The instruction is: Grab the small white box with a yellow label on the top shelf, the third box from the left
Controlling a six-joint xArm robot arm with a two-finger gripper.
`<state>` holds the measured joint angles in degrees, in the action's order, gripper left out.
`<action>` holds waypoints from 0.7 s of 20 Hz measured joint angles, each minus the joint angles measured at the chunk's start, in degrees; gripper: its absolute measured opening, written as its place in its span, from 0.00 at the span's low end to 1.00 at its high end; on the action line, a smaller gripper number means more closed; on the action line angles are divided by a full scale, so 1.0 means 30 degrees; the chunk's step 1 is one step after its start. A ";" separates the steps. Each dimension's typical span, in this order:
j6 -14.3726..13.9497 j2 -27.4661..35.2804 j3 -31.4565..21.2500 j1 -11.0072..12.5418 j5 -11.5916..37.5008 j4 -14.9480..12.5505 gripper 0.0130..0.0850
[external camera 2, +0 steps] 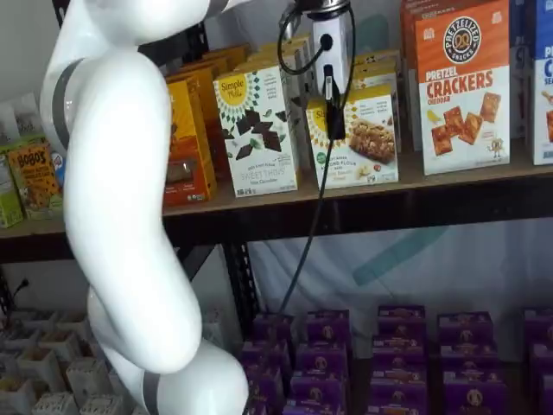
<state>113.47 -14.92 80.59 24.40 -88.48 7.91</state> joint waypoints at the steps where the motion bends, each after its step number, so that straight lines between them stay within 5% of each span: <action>1: 0.0004 -0.0001 0.0008 0.0009 -0.0025 0.0012 0.33; 14: 0.0018 -0.0217 0.0920 0.0242 -0.2931 -0.0133 0.33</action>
<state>113.52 -15.57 83.35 25.13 -97.27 7.51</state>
